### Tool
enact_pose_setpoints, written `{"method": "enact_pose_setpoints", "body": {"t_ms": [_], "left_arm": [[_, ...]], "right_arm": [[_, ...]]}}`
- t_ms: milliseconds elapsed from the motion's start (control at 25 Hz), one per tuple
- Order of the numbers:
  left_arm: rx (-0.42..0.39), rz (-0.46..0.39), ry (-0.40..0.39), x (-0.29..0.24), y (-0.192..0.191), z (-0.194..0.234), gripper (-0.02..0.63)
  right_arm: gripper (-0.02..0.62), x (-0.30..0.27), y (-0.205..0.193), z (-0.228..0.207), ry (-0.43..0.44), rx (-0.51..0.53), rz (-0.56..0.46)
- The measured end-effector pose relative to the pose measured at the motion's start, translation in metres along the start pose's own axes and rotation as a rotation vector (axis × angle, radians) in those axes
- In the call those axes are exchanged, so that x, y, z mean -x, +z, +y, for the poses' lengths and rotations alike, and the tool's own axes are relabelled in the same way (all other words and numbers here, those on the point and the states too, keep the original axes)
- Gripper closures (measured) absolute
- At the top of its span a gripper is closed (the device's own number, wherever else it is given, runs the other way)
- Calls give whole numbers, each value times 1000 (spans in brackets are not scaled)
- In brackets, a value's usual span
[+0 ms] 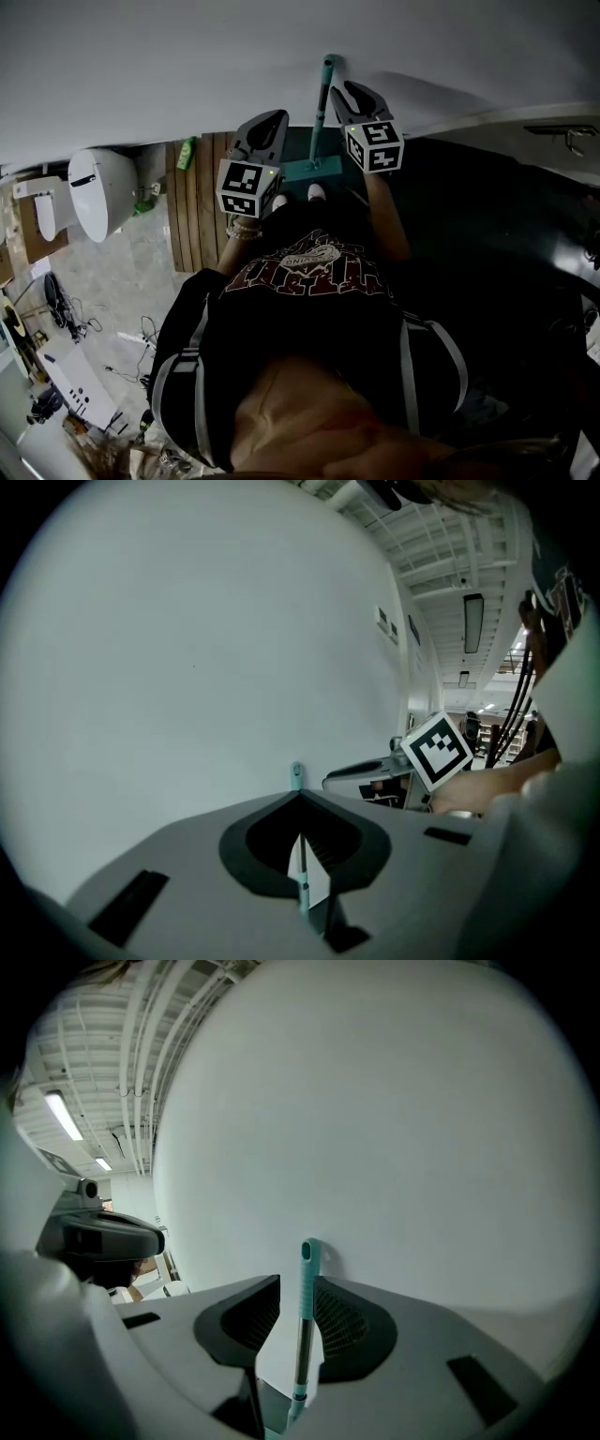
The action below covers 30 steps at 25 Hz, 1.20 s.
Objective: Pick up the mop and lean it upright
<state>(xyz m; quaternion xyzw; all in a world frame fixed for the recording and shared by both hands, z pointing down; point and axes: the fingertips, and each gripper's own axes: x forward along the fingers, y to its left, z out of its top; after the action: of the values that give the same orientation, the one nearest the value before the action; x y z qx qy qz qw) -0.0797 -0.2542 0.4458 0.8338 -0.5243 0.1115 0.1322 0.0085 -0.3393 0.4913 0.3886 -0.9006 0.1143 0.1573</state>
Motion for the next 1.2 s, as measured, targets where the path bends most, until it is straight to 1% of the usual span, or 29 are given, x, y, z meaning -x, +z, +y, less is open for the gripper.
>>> {"method": "enact_pose_setpoints", "body": {"t_ms": [240, 600, 760, 1040, 1200], "left_arm": [[-5, 0, -30, -6, 0, -15, 566], [-23, -42, -71, -1, 17, -33, 566], [-32, -56, -93, 1, 23, -44, 566], [-52, -101, -117, 8, 37, -62, 566], [-78, -107, -129, 13, 41, -71, 566]], "right_arm": [[498, 32, 18, 13, 28, 2, -48], [538, 74, 42, 39, 46, 5, -119], [552, 91, 44, 45, 46, -18, -143], [559, 111, 41, 55, 49, -37, -150], [560, 124, 44, 61, 41, -47, -171]]}}
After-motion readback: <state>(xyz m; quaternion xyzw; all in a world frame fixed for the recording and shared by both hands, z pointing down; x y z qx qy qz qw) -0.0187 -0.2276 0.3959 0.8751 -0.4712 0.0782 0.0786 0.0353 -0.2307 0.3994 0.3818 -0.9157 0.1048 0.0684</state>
